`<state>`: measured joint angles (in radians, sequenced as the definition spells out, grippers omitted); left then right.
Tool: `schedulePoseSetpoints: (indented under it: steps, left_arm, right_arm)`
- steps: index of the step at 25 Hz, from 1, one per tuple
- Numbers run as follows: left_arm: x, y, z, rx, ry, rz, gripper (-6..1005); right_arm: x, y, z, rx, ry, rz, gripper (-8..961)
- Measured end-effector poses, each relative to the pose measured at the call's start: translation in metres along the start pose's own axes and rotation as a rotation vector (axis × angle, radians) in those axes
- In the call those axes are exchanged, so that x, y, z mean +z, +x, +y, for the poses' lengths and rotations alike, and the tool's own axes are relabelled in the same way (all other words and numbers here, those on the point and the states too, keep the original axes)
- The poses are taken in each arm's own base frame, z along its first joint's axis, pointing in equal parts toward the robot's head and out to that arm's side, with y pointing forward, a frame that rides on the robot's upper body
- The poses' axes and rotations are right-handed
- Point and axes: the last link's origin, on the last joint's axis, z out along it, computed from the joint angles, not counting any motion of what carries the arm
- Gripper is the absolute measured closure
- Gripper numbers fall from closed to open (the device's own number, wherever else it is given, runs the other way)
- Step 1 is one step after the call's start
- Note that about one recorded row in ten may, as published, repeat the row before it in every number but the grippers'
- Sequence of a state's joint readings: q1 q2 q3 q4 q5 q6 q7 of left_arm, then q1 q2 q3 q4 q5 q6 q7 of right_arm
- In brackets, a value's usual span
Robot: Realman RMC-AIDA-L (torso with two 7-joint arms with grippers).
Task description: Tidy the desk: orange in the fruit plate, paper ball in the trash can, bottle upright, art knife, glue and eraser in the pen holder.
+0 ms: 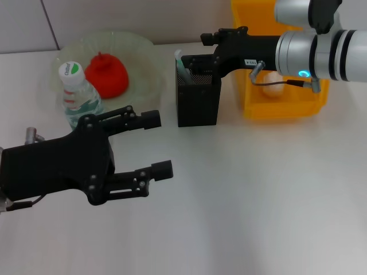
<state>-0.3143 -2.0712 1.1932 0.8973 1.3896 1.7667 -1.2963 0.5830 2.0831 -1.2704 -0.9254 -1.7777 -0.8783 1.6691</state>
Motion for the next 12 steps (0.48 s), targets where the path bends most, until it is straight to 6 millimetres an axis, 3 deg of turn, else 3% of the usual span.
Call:
schedulePoseSetpoints:
  steps: [10,12]
  left_arm:
    - [-0.023,-0.001,-0.001,-0.005,0.094,0.016,211]
    - [-0.028,-0.001,-0.001,-0.006,0.111,0.016,211]
  right_arm:
    - [-0.025,-0.006,0.009,-0.036,-0.066,-0.05,185]
    - [-0.034,-0.006,0.01,-0.027,-0.086,-0.082,185]
